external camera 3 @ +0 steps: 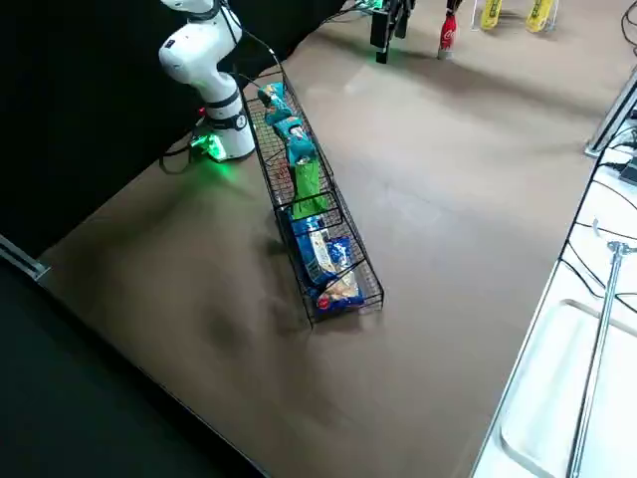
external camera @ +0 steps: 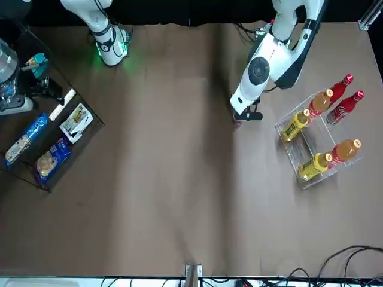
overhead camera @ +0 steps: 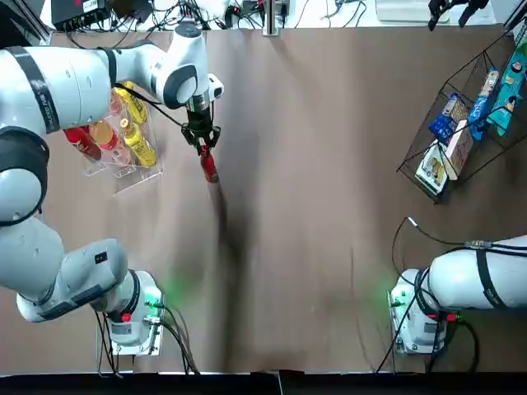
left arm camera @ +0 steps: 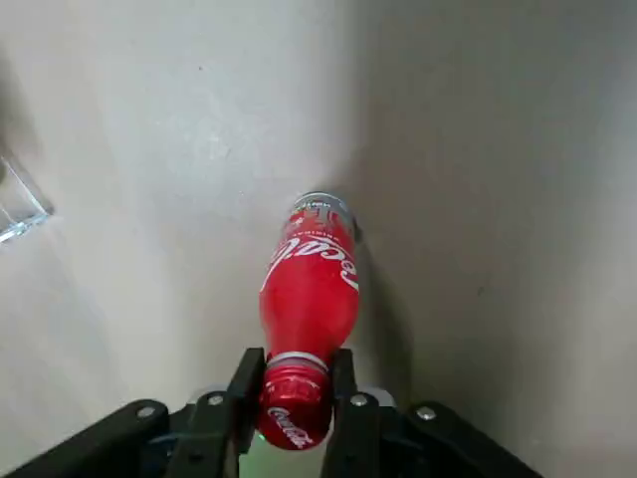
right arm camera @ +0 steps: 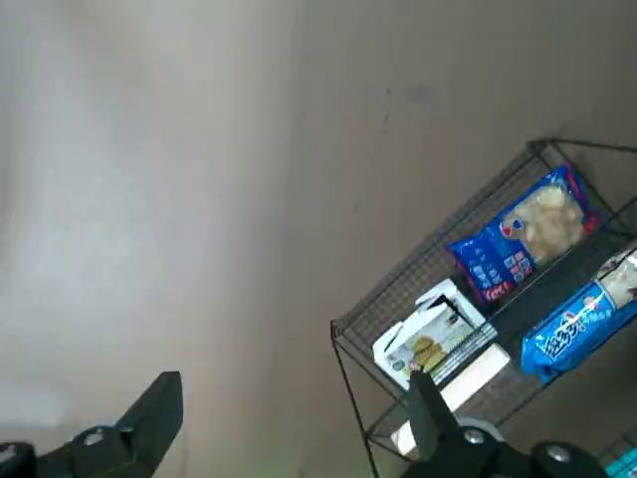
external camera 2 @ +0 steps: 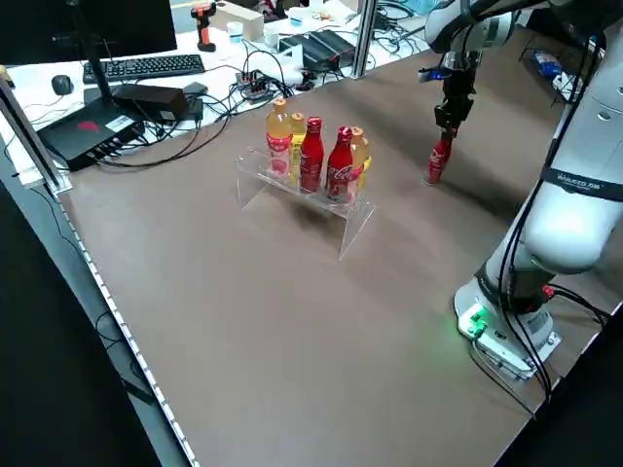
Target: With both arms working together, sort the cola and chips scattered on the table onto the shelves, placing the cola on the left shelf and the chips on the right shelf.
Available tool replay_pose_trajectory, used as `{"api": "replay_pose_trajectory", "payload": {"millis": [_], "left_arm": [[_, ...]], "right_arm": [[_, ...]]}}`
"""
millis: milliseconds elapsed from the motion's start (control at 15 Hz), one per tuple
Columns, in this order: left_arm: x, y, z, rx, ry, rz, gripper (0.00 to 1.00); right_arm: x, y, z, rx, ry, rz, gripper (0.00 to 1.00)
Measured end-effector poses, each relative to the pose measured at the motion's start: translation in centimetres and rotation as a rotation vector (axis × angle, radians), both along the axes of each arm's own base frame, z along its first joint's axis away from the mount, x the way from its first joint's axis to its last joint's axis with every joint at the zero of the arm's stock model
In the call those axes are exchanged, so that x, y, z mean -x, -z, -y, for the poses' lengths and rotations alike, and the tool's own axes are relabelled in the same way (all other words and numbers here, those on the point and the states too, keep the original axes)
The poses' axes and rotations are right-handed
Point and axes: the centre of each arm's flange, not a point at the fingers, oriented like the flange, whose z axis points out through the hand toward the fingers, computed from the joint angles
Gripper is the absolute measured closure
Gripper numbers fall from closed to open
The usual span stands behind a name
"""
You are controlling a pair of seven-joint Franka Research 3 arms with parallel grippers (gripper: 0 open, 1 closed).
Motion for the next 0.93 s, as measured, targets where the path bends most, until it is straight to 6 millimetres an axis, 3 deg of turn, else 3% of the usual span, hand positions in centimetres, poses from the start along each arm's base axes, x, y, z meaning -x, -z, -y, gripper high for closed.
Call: {"api": "replay_pose_trajectory", "payload": {"millis": [200, 333, 667, 733, 800, 933], "left_arm": [[-0.4, -0.2, -0.4, -0.001, -0.018, 0.003, 0.68], [-1.9, -1.9, -1.0, -0.007, -0.038, -0.002, 0.68], [-8.8, -11.4, -5.6, -0.103, 0.033, 0.03, 0.68], [-10.0, -13.0, -7.0, -0.128, 0.073, 0.021, 0.68], [-12.0, -15.5, -9.7, -0.162, 0.146, -0.006, 0.68], [-13.5, -17.4, -12.6, -0.181, 0.211, -0.034, 0.68]], "right_arm": [[-0.1, -0.6, 0.8, 0.019, 0.0, 0.019, 0.0], [-0.2, -0.7, 1.5, 0.042, -0.003, 0.022, 0.0], [-0.1, -0.7, 2.0, 0.045, 0.001, 0.02, 0.0], [-0.1, -0.6, 2.1, 0.045, 0.001, 0.017, 0.0], [-0.1, -0.5, 2.0, 0.044, -0.001, 0.015, 0.0], [-0.2, -0.4, 1.7, 0.043, -0.008, 0.013, 0.0]]}}
